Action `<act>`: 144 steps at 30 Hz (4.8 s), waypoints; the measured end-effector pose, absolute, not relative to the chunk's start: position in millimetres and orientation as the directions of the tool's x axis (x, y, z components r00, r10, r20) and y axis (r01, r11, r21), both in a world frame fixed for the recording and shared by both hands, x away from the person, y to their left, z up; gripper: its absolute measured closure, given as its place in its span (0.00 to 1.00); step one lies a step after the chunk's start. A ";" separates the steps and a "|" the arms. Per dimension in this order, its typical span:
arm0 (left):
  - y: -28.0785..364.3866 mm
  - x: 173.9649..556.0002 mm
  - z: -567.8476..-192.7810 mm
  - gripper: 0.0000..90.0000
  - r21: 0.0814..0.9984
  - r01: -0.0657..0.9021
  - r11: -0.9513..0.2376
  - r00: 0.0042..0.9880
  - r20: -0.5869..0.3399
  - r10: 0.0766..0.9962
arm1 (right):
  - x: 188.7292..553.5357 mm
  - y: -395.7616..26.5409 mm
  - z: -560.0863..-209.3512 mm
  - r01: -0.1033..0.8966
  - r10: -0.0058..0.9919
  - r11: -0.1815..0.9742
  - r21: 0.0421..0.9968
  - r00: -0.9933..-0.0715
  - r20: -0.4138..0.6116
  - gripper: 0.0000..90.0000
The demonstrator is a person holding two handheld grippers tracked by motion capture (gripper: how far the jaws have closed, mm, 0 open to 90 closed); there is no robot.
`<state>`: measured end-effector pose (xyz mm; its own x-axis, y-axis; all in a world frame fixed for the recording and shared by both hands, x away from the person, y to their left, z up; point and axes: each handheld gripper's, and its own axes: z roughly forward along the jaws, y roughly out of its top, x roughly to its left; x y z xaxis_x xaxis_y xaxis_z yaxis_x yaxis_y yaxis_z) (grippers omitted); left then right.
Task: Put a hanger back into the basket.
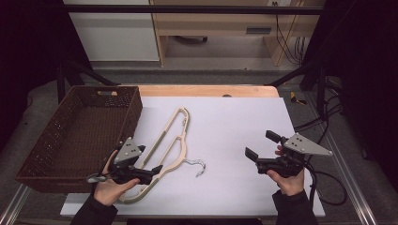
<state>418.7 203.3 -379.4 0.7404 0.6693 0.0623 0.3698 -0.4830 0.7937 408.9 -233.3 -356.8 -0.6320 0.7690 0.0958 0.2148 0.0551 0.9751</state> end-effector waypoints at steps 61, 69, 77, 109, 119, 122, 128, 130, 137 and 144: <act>139.4 482.8 -453.1 0.80 0.495 0.517 -0.698 0.797 0.018 0.603 | 411.8 -229.0 -360.3 0.234 0.755 0.078 0.969 -0.649 0.096 0.04; 142.4 480.1 -446.1 0.80 0.511 0.522 -0.683 0.793 0.004 0.609 | 411.3 -229.4 -360.0 0.233 0.756 0.075 0.970 -0.647 0.097 0.05; 140.6 476.9 -446.5 0.81 0.497 0.510 -0.702 0.796 0.038 0.604 | 411.2 -229.3 -359.9 0.232 0.756 0.074 0.970 -0.648 0.097 0.05; 148.3 472.1 -434.8 0.82 0.545 0.478 -0.689 0.801 0.052 0.597 | 477.6 -91.3 -411.2 0.339 0.560 0.397 0.853 -0.826 0.068 0.38; 150.9 471.5 -431.1 0.82 0.561 0.480 -0.674 0.798 0.040 0.601 | 499.1 -53.6 -434.0 0.354 0.502 0.499 0.791 -0.862 0.069 0.59; 151.5 471.3 -430.2 0.82 0.561 0.478 -0.676 0.798 0.044 0.601 | 498.3 -47.8 -438.0 0.349 0.491 0.530 0.773 -0.869 0.055 0.65; 151.4 470.8 -429.9 0.82 0.559 0.477 -0.678 0.800 0.045 0.599 | 498.1 -42.9 -441.6 0.355 0.483 0.561 0.748 -0.874 0.053 0.76; 151.1 470.7 -430.1 0.82 0.558 0.477 -0.679 0.800 0.045 0.599 | 499.7 -43.5 -443.2 0.341 0.465 0.580 0.740 -0.884 0.043 0.79; 148.9 470.4 -431.8 0.82 0.542 0.473 -0.695 0.807 0.050 0.588 | 503.4 -44.1 -445.7 0.330 0.435 0.612 0.719 -0.899 0.043 0.87; 148.9 470.1 -431.7 0.82 0.538 0.470 -0.699 0.809 0.054 0.585 | 507.2 -43.4 -444.7 0.306 0.396 0.642 0.703 -0.918 0.038 0.94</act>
